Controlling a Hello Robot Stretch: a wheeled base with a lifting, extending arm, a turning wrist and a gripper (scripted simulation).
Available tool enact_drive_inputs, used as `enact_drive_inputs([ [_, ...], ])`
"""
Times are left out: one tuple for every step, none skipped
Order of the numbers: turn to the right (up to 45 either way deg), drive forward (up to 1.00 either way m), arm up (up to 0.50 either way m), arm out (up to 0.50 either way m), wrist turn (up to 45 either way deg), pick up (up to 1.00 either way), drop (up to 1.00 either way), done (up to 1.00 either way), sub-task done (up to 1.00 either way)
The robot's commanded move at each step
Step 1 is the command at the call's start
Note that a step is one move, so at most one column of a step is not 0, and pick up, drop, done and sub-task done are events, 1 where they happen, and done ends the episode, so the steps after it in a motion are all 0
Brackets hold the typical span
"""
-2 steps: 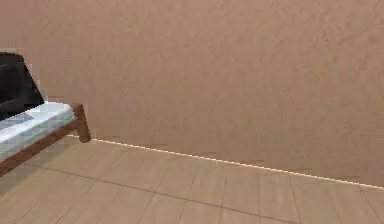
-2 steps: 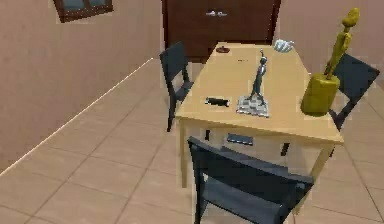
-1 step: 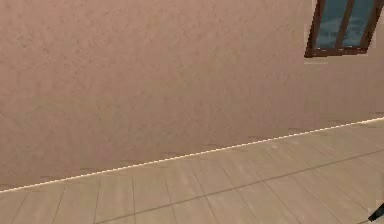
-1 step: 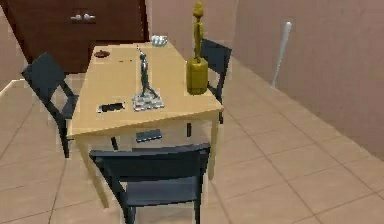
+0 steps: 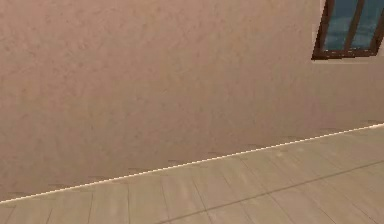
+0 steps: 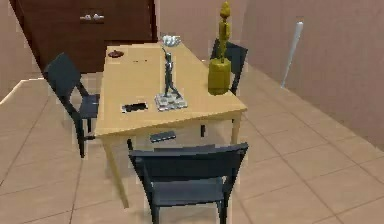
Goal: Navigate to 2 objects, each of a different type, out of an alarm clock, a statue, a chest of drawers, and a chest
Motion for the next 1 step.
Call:
enact_drive_inputs([
  [45.0,0.0,0.0,0.0,0.0,0.0,0.0,0.0,0.0],
])
